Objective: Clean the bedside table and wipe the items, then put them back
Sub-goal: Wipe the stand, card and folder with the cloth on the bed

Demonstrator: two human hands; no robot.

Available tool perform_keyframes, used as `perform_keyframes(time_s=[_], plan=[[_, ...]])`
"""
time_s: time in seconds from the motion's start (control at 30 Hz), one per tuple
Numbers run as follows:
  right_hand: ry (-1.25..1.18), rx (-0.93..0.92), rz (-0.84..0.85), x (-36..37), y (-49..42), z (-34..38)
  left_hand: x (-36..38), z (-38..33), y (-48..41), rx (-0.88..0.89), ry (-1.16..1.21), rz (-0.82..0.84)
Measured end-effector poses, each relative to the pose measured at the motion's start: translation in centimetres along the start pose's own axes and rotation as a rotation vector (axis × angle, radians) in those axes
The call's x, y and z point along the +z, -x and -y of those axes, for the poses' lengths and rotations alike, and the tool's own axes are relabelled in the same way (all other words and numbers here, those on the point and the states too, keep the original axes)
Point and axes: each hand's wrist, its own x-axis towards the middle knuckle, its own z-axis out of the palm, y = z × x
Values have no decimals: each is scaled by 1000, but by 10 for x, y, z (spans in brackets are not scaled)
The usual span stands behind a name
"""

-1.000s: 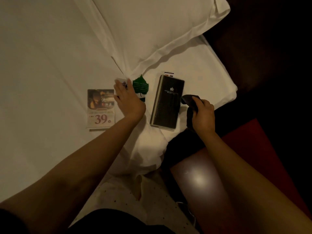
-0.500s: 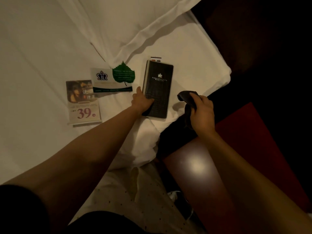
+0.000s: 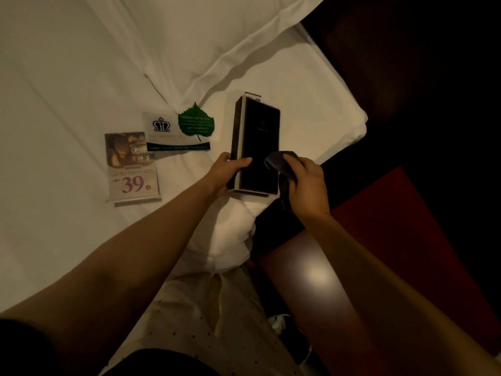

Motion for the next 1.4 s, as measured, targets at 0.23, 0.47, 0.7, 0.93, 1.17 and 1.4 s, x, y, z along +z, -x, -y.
perform_keyframes(time_s=[0.23, 0.47, 0.7, 0.93, 1.17, 1.4], plan=[[61, -248, -13, -1, 11, 52, -18, -14, 45, 158, 2, 6], [111, -378, -194, -57, -17, 88, -39, -47, 102, 325, -17, 151], [117, -327, -322, -116, -39, 122, -38, -62, 154, 362, 77, 211], [152, -420, -256, -108, -2, 153, -36, -84, 170, 390, 230, 157], [98, -387, -238, -69, 52, 161, -45, -83, 172, 424, 283, 5], [122, -306, -282, -55, 78, 142, -48, -45, 184, 352, 205, 118]])
